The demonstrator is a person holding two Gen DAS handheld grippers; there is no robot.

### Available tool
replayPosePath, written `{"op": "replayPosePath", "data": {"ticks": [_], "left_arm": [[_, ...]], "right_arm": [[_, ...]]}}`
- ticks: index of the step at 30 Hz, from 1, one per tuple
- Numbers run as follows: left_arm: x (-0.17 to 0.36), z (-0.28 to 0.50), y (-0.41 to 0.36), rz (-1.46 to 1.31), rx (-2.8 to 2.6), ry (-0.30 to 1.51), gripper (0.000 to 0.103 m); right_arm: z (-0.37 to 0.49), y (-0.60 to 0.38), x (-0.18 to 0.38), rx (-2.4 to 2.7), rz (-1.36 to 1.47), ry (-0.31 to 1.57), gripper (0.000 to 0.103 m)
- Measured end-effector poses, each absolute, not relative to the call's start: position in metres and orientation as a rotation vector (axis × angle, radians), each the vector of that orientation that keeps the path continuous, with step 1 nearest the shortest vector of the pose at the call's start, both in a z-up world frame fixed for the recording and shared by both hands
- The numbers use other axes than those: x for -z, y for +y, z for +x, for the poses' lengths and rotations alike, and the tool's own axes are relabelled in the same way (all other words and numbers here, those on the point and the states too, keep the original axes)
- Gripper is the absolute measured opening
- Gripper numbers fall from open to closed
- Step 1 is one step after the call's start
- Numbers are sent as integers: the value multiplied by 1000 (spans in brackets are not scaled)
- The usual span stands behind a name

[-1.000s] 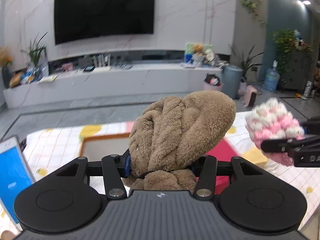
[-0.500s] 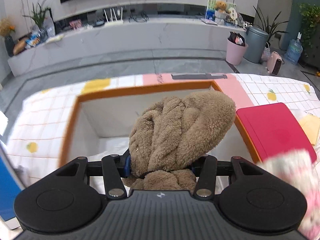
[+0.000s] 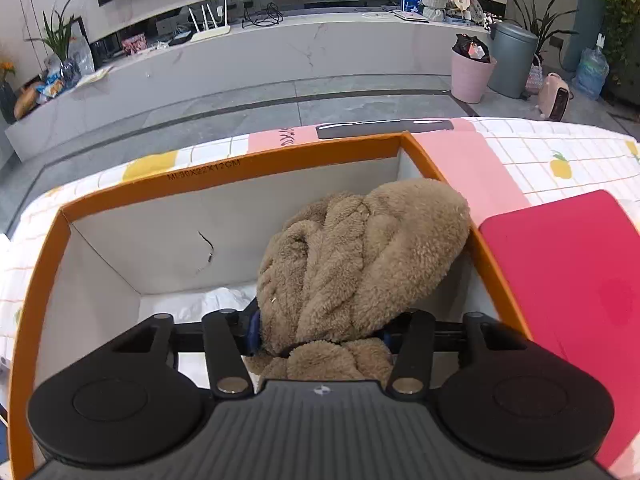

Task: Organize soft objects
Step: 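Lower the brown towel into the orange box and open the left gripper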

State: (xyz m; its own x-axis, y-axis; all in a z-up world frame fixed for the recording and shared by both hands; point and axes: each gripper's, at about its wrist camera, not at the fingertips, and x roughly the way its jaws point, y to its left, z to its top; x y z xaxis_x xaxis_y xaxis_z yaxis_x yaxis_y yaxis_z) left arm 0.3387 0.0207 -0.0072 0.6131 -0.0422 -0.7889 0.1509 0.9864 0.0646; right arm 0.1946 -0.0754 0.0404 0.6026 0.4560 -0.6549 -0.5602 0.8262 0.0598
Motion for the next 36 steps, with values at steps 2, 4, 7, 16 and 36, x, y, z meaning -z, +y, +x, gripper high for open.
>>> {"op": "replayPosePath", "data": {"ticks": [2, 4, 7, 16, 36], "left_arm": [[8, 336, 22, 140, 102, 894, 69], [8, 334, 23, 159, 86, 878, 80], [5, 329, 22, 193, 80, 859, 89], [-17, 326, 36, 110, 95, 856, 95], [-107, 200, 109, -121, 21, 642, 96]], "right_arm": [[194, -78, -39, -589, -155, 711, 44], [195, -78, -39, -590, -153, 713, 44], [194, -82, -38, -589, -150, 717, 44], [191, -81, -41, -566, -154, 733, 44], [174, -73, -69, -464, -111, 694, 45]]}}
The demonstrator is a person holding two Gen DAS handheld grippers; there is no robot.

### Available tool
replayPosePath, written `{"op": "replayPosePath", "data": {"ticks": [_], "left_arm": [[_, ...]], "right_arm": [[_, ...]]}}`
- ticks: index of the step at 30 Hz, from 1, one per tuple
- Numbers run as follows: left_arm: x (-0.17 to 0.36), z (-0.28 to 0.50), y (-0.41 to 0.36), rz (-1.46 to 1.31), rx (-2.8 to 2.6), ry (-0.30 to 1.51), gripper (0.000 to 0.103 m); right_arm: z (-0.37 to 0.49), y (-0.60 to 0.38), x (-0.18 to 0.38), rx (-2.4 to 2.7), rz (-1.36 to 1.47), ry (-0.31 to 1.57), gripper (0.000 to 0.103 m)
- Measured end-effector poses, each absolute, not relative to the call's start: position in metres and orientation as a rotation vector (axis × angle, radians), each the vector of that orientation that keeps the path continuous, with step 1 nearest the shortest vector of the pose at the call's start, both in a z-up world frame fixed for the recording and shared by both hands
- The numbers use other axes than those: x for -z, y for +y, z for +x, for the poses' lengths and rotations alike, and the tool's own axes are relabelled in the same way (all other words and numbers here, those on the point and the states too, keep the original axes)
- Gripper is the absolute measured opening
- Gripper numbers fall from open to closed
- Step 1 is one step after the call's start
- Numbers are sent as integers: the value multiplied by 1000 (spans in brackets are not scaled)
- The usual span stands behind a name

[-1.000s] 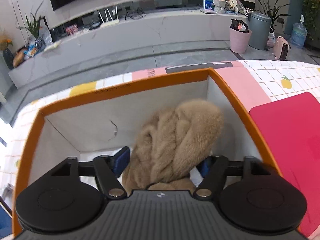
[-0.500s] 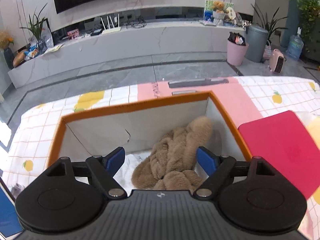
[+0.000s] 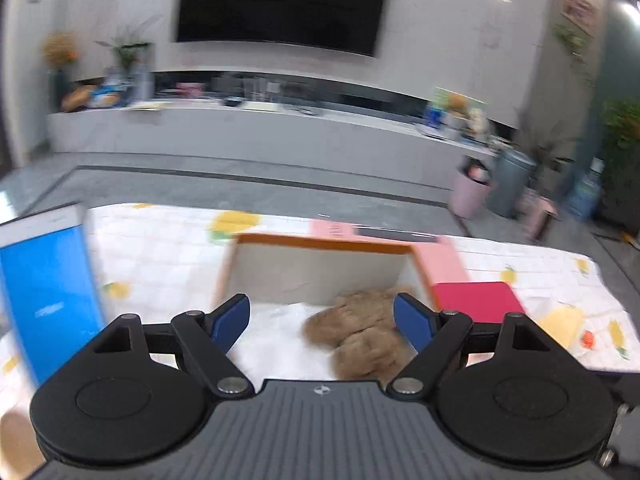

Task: Organize soft objects
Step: 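Lower the brown towel into the orange box and open the left gripper, then lower the knitted pouch into the orange box and open the right gripper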

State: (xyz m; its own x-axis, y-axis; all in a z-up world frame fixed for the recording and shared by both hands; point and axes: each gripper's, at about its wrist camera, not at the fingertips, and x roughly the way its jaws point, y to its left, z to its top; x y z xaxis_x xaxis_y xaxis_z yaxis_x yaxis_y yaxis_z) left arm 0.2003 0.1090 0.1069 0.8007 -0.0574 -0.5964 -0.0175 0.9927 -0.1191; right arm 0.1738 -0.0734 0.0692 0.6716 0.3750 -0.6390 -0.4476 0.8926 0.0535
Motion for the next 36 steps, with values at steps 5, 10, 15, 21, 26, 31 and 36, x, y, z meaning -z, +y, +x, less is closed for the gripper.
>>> {"op": "replayPosePath", "data": {"ticks": [5, 10, 15, 21, 26, 31, 36], "left_arm": [[-90, 181, 112, -38, -9, 575, 96], [-71, 190, 117, -36, -5, 619, 94], [-68, 185, 125, 37, -21, 572, 94], [-54, 191, 138, -30, -4, 609, 94], [-46, 192, 136, -30, -7, 634, 93], [-47, 191, 138, -18, -2, 635, 93], [-48, 193, 142, 5, -39, 651, 93]], "right_arm": [[179, -61, -70, -489, -91, 719, 45], [200, -36, -60, -510, -118, 783, 45], [224, -16, -37, -444, -140, 857, 45], [251, -2, -10, -362, -176, 977, 45], [260, 12, -2, -312, -277, 980, 46], [266, 20, 8, -302, -369, 1021, 55], [263, 19, 8, -281, -347, 1013, 56]]}}
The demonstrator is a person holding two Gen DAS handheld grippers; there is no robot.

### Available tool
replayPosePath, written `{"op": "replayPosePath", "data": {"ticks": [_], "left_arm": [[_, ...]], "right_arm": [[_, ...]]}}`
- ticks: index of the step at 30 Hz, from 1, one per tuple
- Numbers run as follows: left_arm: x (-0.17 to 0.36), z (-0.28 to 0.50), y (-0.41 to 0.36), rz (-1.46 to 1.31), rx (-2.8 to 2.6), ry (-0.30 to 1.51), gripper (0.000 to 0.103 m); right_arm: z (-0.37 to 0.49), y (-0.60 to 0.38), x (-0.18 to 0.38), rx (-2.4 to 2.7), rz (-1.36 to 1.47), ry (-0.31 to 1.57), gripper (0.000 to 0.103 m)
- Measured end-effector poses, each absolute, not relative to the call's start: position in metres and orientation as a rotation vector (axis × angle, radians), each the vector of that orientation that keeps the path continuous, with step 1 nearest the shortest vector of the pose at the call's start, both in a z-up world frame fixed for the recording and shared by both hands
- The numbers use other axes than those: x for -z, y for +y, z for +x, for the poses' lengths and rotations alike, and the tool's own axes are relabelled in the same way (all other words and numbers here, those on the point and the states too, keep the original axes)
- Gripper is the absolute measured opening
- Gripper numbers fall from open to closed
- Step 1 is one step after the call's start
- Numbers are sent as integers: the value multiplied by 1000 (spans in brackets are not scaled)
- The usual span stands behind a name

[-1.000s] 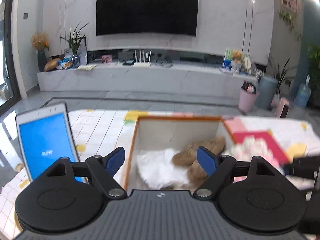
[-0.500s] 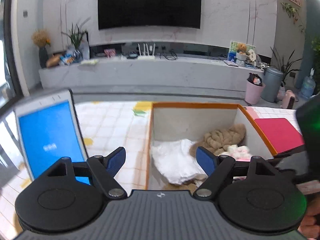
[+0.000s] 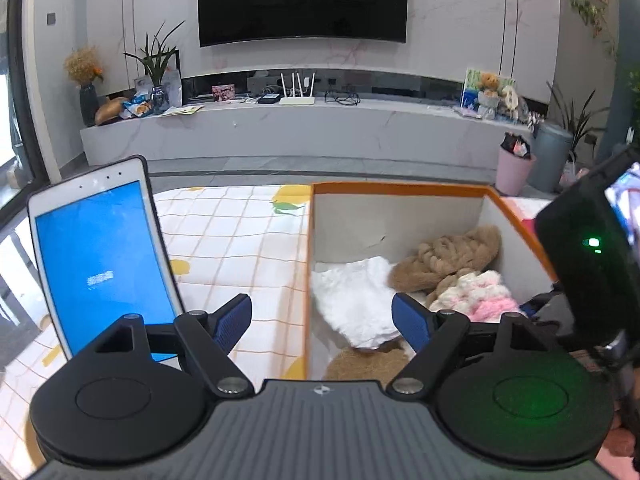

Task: Organize soft objects
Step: 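Lower the knitted pouch into the orange box and open the right gripper, then move both tools back toward the remaining items on the cloth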

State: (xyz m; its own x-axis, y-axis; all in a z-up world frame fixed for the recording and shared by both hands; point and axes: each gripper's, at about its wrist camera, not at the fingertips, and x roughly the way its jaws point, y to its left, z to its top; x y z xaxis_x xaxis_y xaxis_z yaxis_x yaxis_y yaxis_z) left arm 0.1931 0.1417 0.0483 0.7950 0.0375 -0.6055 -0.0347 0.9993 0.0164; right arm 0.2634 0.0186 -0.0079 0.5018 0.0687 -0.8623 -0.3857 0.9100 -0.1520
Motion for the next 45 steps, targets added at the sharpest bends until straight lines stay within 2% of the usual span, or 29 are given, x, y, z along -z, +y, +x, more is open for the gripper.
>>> {"op": "replayPosePath", "data": {"ticks": [5, 6, 7, 8, 11, 13, 28, 36, 45], "left_arm": [[-48, 196, 147, -9, -45, 670, 93], [-47, 196, 149, -19, -34, 680, 93], [-47, 196, 150, -29, -24, 687, 93], [-47, 196, 150, -36, -22, 690, 93], [-47, 195, 148, -30, -28, 691, 93], [-50, 193, 147, -31, -21, 689, 93], [-75, 180, 115, 14, 74, 657, 93], [-107, 144, 76, 25, 167, 588, 94], [-105, 115, 29, -34, 144, 549, 95]], "right_arm": [[255, 20, 2, -296, -359, 963, 65], [252, 22, -1, -292, -371, 957, 73], [251, 23, -3, -272, -385, 940, 86], [249, 24, -6, -252, -390, 919, 91], [246, 21, -15, -258, -362, 908, 93], [245, 19, -18, -252, -357, 904, 100], [194, -18, -51, -237, -375, 797, 100], [160, -69, -76, -188, -256, 754, 100], [94, -157, -80, -81, -235, 701, 100]]}}
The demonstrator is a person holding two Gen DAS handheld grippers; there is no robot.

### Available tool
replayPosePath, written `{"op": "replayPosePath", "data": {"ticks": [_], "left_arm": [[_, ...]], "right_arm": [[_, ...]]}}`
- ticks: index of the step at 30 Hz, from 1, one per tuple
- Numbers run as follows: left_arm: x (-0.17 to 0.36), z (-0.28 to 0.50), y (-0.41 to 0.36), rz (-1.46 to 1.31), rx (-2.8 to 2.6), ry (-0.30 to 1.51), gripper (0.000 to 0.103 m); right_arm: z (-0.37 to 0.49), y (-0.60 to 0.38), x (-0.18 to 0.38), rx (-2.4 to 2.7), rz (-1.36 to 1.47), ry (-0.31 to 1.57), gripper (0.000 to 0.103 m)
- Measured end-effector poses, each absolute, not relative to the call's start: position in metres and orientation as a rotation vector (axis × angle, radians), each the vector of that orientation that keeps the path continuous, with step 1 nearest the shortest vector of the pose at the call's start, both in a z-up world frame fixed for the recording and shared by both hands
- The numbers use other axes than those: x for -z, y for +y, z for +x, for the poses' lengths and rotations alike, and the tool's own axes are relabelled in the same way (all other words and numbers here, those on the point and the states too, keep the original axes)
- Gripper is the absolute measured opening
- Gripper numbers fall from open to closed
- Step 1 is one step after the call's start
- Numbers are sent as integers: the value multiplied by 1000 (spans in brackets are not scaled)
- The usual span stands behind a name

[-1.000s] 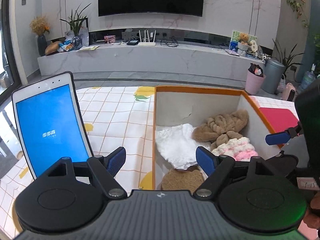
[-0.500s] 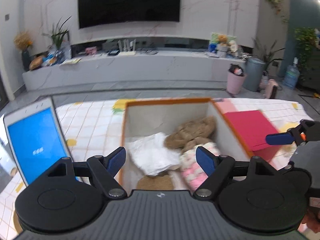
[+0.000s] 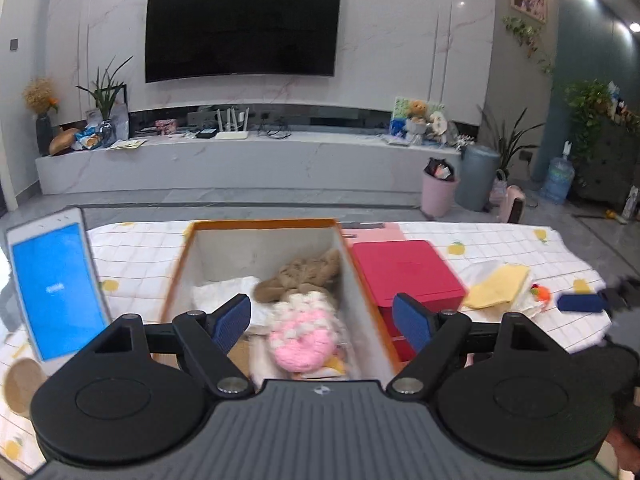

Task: Organize soft objects

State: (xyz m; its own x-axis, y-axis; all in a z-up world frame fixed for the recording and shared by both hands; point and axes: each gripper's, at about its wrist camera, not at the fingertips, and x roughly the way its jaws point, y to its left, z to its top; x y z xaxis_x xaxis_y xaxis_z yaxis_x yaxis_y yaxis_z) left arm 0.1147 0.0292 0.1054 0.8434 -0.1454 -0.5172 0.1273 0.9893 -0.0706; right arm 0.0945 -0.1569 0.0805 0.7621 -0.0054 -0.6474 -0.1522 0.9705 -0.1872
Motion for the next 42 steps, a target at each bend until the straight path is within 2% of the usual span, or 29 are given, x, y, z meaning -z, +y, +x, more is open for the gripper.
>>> {"op": "replayPosePath", "data": {"ticks": [9, 17, 21, 28, 32, 42], "left_arm": [[-67, 103, -24, -50, 268, 538, 95], [-26, 91, -80, 102, 341, 501, 95], [-9, 84, -96, 158, 372, 467, 95], [8, 70, -110, 276, 377, 363, 95], [11, 77, -109, 225, 427, 453, 95], [14, 81, -106, 218, 450, 476, 95]], "right_arm": [[60, -275, -17, 62, -191, 778, 100], [107, -340, 25, 116, 86, 763, 100], [147, -357, 37, 153, 245, 756, 100], [215, -356, 60, 198, 132, 715, 100], [242, -358, 75, 222, 154, 721, 100], [266, -378, 84, 116, 481, 692, 100]]}}
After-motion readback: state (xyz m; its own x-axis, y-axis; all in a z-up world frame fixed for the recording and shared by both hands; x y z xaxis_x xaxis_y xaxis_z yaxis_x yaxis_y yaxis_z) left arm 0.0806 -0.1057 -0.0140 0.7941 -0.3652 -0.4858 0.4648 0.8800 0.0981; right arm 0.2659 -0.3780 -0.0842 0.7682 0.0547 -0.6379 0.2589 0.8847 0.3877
